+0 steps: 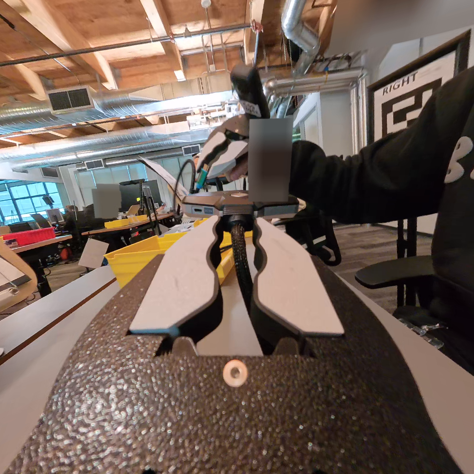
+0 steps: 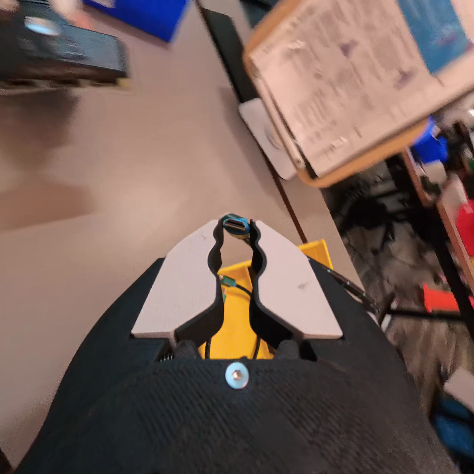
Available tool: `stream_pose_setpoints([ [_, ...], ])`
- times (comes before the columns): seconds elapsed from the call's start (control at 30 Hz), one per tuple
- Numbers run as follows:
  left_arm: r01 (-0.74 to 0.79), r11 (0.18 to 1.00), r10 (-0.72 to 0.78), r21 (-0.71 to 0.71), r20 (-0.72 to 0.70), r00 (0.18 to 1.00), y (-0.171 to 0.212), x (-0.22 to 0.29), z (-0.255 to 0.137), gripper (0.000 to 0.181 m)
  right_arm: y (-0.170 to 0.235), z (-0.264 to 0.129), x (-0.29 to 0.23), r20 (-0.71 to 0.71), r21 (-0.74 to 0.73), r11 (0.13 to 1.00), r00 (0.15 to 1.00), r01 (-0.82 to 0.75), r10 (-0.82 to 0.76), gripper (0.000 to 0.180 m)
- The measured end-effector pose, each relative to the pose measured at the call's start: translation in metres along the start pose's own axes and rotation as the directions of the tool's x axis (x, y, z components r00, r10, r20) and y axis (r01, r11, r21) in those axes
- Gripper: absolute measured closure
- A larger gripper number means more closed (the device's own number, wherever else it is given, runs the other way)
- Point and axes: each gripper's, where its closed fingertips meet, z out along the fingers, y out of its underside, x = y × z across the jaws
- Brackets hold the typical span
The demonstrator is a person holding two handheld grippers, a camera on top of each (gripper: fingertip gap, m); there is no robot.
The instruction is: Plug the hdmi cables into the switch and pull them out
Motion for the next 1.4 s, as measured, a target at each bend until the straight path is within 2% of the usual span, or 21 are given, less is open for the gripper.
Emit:
stream_pose_setpoints([
  [0.17, 0.028, 0.999, -0.028, 0.025, 0.002, 1.0, 0.0, -0.002, -0.001, 0.159, 0.064, -0.006, 0.026, -0.156, -0.073, 0.966, 0.959, -0.25, 0.236, 0.159],
  [0.4, 0.046, 0.999, -0.046, -0.015, -0.035, 0.998, 0.011, 0.004, 0.005, 0.159, 0.12, 0.022, 0.038, -0.125, 0.056, 0.836, 0.827, -0.546, 0.548, 0.16],
  [0.57, 0.059, 0.998, -0.06, -0.004, -0.025, 0.998, 0.01, 0.001, 0.002, 0.159, 0.136, 0.034, 0.06, -0.194, 0.205, 0.764, 0.74, -0.611, 0.644, 0.16],
  [0.63, 0.064, 0.998, -0.063, 0.005, -0.027, 0.998, 0.009, 0.001, 0.001, 0.16, 0.144, 0.048, 0.049, -0.17, 0.167, 0.771, 0.752, -0.615, 0.637, 0.16],
  [0.67, 0.063, 0.998, -0.063, 0.004, -0.025, 0.998, 0.009, 0.001, 0.001, 0.159, 0.147, 0.058, 0.033, -0.096, 0.104, 0.774, 0.768, -0.625, 0.633, 0.159],
  [0.73, 0.063, 0.998, -0.063, -0.002, -0.024, 0.998, 0.011, 0.001, 0.002, 0.159, 0.148, 0.07, 0.001, 0.055, -0.025, 0.774, 0.772, -0.633, 0.633, 0.138],
  [0.8, 0.064, 0.998, -0.064, -0.003, -0.021, 0.998, 0.012, 0.0, 0.002, 0.16, 0.149, 0.07, -0.003, 0.032, -0.054, 0.801, 0.8, -0.597, 0.599, 0.125],
  [0.87, 0.053, 0.999, -0.054, -0.011, -0.01, 0.999, 0.012, -0.001, 0.003, 0.159, 0.132, 0.059, 0.01, -0.005, 0.029, 0.776, 0.777, -0.63, 0.63, 0.117],
  [0.93, 0.031, 0.999, -0.031, -0.023, -0.002, 1.0, 0.012, 0.0, 0.005, 0.159, 0.1, 0.043, 0.015, 0.052, 0.118, 0.707, 0.715, -0.697, 0.697, 0.093],
  [1.03, -0.035, 0.998, 0.035, -0.057, 0.001, 0.999, 0.01, 0.003, 0.013, 0.16, 0.03, 0.029, -0.021, 0.375, 0.137, 0.598, 0.6, -0.79, 0.707, 0.081],
  [1.07, -0.061, 0.996, 0.06, -0.068, -0.011, 0.998, 0.009, 0.007, 0.017, 0.16, 0.005, 0.026, -0.042, 0.511, 0.105, 0.555, 0.524, -0.825, 0.682, 0.084],
  [1.13, -0.118, 0.99, 0.115, -0.078, -0.031, 0.993, 0.005, 0.015, 0.025, 0.16, -0.029, 0.029, -0.083, 0.696, -0.034, 0.468, 0.315, -0.883, 0.646, 0.1],
  [1.2, -0.177, 0.98, 0.173, -0.093, -0.054, 0.983, 0.002, 0.023, 0.032, 0.16, -0.051, 0.033, -0.127, 0.794, -0.199, 0.433, 0.115, -0.879, 0.597, 0.1],
  [1.23, -0.208, 0.972, 0.203, -0.105, -0.062, 0.977, 0.002, 0.027, 0.035, 0.16, -0.061, 0.033, -0.144, 0.824, -0.258, 0.425, 0.032, -0.868, 0.565, 0.108],
  [1.27, -0.238, 0.964, 0.23, -0.122, -0.07, 0.971, 0.004, 0.03, 0.037, 0.16, -0.071, 0.032, -0.156, 0.85, -0.287, 0.418, -0.028, -0.862, 0.526, 0.115],
  [1.33, -0.284, 0.944, 0.273, -0.166, -0.086, 0.958, 0.01, 0.034, 0.04, 0.16, -0.088, 0.032, -0.169, 0.882, -0.3, 0.405, -0.088, -0.864, 0.464, 0.129],
  [1.4, -0.316, 0.926, 0.305, -0.205, -0.083, 0.949, 0.016, 0.033, 0.041, 0.16, -0.091, 0.045, -0.176, 0.861, -0.317, 0.395, -0.088, -0.862, 0.5, 0.152],
])
